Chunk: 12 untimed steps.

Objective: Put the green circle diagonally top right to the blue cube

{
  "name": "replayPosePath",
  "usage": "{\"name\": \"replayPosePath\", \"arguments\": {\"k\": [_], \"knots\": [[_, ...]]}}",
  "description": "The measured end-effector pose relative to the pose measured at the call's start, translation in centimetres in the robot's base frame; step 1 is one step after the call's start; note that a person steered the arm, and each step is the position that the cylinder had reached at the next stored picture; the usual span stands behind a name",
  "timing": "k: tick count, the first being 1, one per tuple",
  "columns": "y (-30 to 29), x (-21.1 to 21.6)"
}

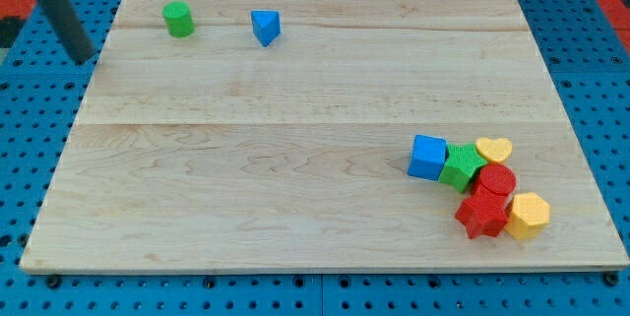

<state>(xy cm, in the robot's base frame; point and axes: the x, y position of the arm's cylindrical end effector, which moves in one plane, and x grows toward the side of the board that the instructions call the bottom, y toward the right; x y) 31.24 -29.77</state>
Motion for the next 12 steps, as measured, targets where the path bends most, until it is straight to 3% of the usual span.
{"name": "replayPosePath", "arguments": {"k": [2, 4, 5, 6, 8, 10, 11, 12], "knots": [[0.3, -6.8], [11.8, -4.4], [2.2, -4.1], [1.8, -4.3], [14.2, -5.7], [30.4, 2.5], [31.5, 4.9], [36.1, 9.8]]}}
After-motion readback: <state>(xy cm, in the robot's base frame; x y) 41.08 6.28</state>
